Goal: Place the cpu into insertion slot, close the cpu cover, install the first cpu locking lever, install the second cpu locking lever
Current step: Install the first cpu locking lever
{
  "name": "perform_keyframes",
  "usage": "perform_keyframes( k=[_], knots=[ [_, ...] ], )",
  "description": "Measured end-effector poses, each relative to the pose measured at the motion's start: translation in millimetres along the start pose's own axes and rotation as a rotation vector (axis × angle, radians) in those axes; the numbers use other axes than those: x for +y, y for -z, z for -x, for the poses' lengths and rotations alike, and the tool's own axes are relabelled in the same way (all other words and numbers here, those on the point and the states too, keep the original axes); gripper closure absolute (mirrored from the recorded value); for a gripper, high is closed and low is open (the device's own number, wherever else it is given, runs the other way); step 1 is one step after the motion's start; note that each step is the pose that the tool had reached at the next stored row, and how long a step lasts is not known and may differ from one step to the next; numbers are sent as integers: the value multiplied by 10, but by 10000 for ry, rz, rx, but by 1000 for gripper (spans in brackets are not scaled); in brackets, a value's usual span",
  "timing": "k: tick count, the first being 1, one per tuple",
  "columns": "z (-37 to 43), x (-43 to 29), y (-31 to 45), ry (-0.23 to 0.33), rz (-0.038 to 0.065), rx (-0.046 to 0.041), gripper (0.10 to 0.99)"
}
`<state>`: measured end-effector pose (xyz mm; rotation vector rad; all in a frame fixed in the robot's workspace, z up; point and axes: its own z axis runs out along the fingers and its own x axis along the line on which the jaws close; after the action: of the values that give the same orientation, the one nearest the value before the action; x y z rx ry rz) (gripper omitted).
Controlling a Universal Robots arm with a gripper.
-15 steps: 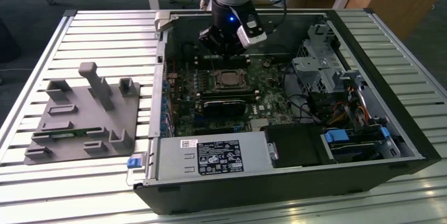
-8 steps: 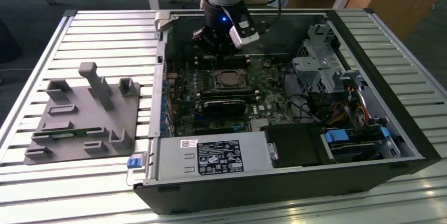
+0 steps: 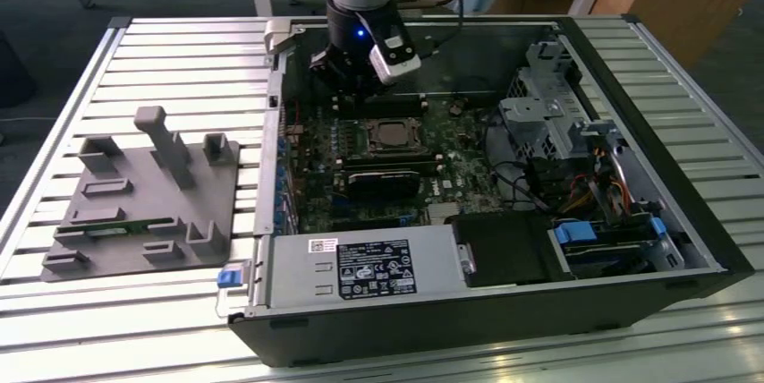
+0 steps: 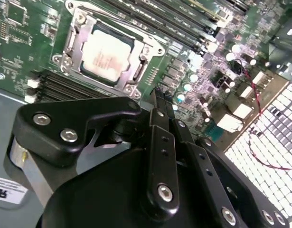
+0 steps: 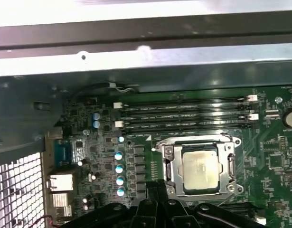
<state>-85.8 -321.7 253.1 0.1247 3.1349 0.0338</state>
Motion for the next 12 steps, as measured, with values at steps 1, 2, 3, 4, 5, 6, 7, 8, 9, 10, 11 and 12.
perform_keyframes(
  k=[1, 2, 3, 4, 5, 6, 7, 8, 9, 10, 11, 12],
  knots=[
    [-10, 4, 0, 0, -1, 0, 980],
    [-20, 10, 0, -1, -1, -1, 980],
    [-31, 18, 0, -1, -1, -2, 980],
    [-39, 29, -1, 0, 0, -2, 980],
    [-48, 36, -1, -1, 2, -2, 980],
    [-59, 41, -1, 1, 4, -4, 980],
    [-68, 52, -2, 4, 5, -6, 980],
    [-76, 70, -3, 7, 5, -7, 980],
    [-83, 90, -3, 11, 5, -7, 980],
    [-86, 109, -4, 16, 5, -7, 980],
    [-89, 127, -4, 22, 4, -7, 980],
    [-93, 143, -5, 26, 5, -7, 980]
  ],
)
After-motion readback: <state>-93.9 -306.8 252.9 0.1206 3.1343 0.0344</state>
